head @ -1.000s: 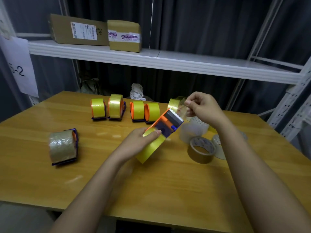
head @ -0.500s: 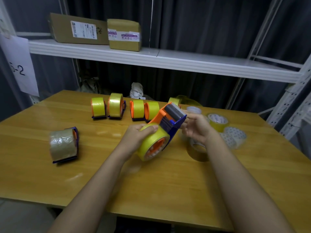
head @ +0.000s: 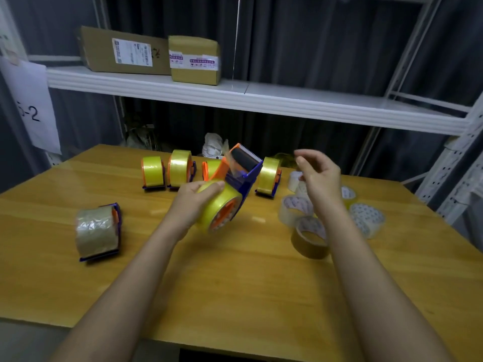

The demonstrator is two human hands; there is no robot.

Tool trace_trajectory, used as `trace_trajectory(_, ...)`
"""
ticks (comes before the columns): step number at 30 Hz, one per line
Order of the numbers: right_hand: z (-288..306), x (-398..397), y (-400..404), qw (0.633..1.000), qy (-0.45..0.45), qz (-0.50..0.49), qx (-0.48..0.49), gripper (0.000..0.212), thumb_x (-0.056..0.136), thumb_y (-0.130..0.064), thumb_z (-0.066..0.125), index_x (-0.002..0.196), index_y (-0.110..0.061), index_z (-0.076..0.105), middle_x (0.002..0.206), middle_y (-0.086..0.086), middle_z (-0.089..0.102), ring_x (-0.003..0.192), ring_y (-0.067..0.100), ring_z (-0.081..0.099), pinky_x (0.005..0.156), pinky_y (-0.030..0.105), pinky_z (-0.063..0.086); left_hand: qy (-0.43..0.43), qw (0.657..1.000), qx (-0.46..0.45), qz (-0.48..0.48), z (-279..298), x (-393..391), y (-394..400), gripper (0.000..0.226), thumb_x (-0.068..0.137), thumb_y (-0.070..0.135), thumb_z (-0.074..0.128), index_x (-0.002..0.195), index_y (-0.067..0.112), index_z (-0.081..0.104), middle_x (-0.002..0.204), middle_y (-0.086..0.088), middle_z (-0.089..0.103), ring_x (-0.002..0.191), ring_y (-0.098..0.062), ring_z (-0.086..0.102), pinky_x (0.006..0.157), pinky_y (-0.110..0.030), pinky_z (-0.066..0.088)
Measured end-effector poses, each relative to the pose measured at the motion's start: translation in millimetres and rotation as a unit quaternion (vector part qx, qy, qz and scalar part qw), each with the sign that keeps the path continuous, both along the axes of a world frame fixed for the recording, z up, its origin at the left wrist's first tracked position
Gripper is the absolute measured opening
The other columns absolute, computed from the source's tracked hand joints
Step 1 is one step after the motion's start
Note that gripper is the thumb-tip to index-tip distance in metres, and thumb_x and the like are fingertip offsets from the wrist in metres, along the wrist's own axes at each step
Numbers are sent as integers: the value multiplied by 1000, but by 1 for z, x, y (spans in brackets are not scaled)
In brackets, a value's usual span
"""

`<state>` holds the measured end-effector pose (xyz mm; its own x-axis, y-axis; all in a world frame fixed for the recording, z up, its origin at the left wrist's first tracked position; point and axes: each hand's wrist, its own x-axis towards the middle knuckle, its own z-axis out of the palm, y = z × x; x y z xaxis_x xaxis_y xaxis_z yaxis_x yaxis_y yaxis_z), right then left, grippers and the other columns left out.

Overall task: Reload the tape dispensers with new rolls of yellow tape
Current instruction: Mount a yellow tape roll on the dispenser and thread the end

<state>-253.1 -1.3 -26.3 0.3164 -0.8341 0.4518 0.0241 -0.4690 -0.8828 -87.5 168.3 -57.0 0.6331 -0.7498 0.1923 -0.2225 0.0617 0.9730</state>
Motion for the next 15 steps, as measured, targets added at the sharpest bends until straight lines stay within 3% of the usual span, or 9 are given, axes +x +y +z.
trace_trajectory(2, 18, 7, 13, 987, 32, -10, -155, 16, 95, -14, 58, 103, -22, 70, 99, -8, 67, 92, 0, 61, 79, 13, 50, -9, 1000, 3, -7, -3, -4, -5, 11, 87, 31, 63, 80, 24, 66, 64, 6, 71, 58, -11, 67, 58, -25, 52)
trace_trajectory(4, 25, 9, 18, 967, 51, -20, -248, 17, 94, -11, 59, 104, -15, 72, 100, -4, 67, 92, 2, 61, 80, 11, 48, -26, 1000, 5, -7, -6, -7, -7, 9, 86, 29, 64, 79, 25, 67, 66, 2, 71, 59, -14, 66, 57, -26, 52)
trace_trajectory(9, 28, 6, 27, 935, 42, -26, -352, 16, 91, -7, 60, 103, -7, 71, 97, 2, 68, 90, 8, 62, 78, 18, 52, -39, 999, 13, 1, -11, -7, -8, 16, 89, 10, 61, 77, 20, 67, 57, 5, 67, 51, -10, 63, 49, -20, 49)
trace_trajectory(11, 23, 4, 34, 919, 22, -12, -393, 16, 90, -5, 58, 98, -5, 71, 93, 3, 67, 86, 13, 61, 75, 23, 51, -51, 999, 16, 3, -11, -8, -9, 9, 85, 25, 66, 76, 21, 68, 65, 2, 69, 60, -16, 65, 58, -26, 49)
trace_trajectory(13, 14, 1, 41, 893, 48, 0, -447, 18, 86, -8, 56, 96, -3, 70, 92, 7, 65, 86, 20, 58, 77, 24, 46, -52, 998, 16, 15, -11, -8, -10, 18, 75, 39, 66, 75, 22, 70, 74, -7, 70, 70, -26, 65, 65, -35, 48)
trace_trajectory(15, 1, -1, 46, 863, 112, 21, -493, 26, 80, -13, 59, 103, -3, 68, 102, 11, 62, 95, 24, 55, 84, 24, 41, -53, 998, 18, 24, -9, -9, -11, 20, 79, 37, 67, 78, 18, 71, 79, -14, 71, 76, -35, 66, 67, -41, 49)
